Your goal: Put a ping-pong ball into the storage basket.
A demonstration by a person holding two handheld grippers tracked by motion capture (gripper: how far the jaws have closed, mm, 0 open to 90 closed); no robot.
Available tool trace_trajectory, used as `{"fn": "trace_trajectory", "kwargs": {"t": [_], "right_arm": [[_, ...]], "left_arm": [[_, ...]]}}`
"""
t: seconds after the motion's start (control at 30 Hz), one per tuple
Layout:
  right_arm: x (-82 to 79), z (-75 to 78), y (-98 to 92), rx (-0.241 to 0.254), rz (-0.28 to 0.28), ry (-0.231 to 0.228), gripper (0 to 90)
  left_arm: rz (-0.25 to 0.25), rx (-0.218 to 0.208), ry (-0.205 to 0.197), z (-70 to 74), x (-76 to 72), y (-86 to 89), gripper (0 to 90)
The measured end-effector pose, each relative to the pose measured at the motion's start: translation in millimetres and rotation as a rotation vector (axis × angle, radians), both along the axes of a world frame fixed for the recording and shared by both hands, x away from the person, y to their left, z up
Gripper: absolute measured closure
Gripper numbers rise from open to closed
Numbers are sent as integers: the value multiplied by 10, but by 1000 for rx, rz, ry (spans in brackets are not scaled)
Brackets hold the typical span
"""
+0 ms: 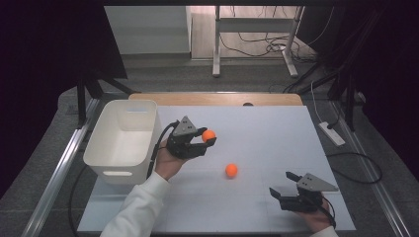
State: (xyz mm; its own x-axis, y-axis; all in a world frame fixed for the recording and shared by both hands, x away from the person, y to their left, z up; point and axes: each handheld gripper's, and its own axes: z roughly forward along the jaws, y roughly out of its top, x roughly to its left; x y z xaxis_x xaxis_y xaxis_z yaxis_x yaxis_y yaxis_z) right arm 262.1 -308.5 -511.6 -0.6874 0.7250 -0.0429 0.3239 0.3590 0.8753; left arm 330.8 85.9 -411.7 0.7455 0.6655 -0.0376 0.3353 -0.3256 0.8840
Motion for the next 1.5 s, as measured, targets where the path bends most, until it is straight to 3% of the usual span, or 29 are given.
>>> {"fn": "trace_trajectory", "kwargs": {"t": [0.77, 1.5], "right_arm": [[3, -1, -1, -3, -3, -1, 149], [6, -1, 0, -6, -5, -1, 149]], "left_arm": [[21, -19, -32, 156, 1, 130, 500], [64, -53, -53, 313, 4, 358, 500]]}}
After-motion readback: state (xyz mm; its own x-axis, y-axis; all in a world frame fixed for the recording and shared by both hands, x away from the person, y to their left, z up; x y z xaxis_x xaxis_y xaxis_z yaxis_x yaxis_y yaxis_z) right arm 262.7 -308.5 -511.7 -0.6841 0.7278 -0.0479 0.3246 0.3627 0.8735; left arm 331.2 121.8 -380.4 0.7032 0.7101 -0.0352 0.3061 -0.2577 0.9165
